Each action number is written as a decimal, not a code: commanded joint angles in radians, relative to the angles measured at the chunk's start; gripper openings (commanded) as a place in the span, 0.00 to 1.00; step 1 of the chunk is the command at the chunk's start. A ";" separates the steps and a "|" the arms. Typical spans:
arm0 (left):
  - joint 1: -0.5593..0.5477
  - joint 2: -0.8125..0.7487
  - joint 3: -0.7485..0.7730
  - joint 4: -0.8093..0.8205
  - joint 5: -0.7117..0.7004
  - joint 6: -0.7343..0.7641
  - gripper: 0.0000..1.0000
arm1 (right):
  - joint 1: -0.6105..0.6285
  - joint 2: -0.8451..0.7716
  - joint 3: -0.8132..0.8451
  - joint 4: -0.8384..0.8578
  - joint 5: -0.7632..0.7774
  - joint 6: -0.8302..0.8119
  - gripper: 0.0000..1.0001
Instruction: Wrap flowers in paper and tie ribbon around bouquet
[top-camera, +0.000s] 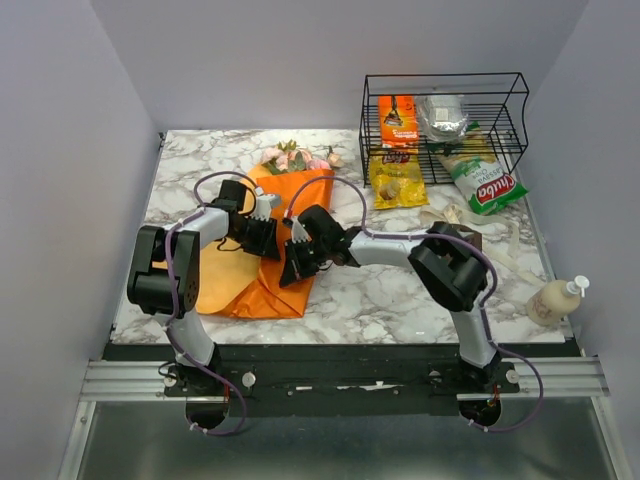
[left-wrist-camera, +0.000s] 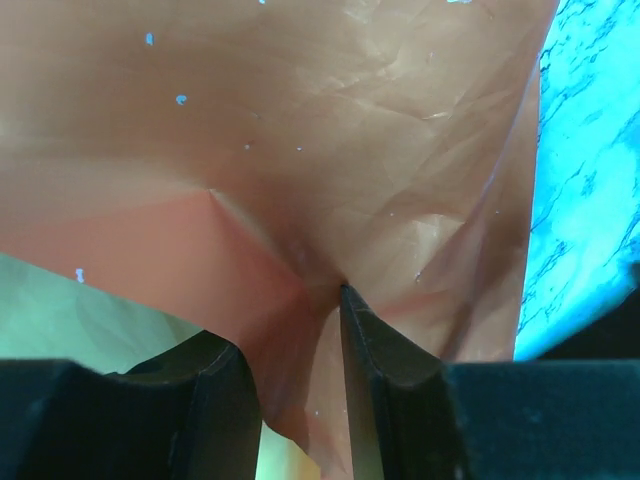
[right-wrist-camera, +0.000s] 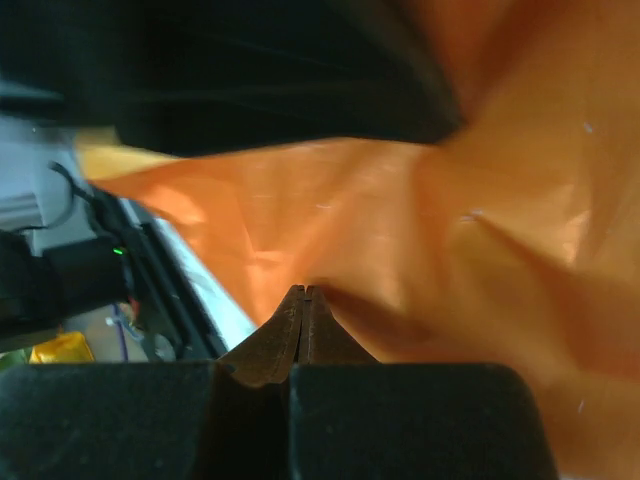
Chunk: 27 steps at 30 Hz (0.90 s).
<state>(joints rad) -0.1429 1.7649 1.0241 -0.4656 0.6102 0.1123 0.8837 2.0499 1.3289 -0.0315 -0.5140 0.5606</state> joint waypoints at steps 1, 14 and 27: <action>0.026 -0.033 0.019 -0.022 0.029 -0.005 0.45 | -0.014 0.093 0.033 0.021 -0.109 0.053 0.01; 0.170 -0.041 0.293 -0.719 0.221 0.562 0.73 | -0.029 0.148 0.046 -0.067 -0.054 0.076 0.01; 0.207 -0.297 0.073 -1.045 -0.161 1.161 0.81 | -0.029 0.156 0.078 -0.090 -0.034 0.035 0.01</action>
<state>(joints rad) 0.0635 1.5372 1.1324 -1.2968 0.5690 1.1301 0.8574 2.1658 1.3758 -0.0792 -0.6071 0.6304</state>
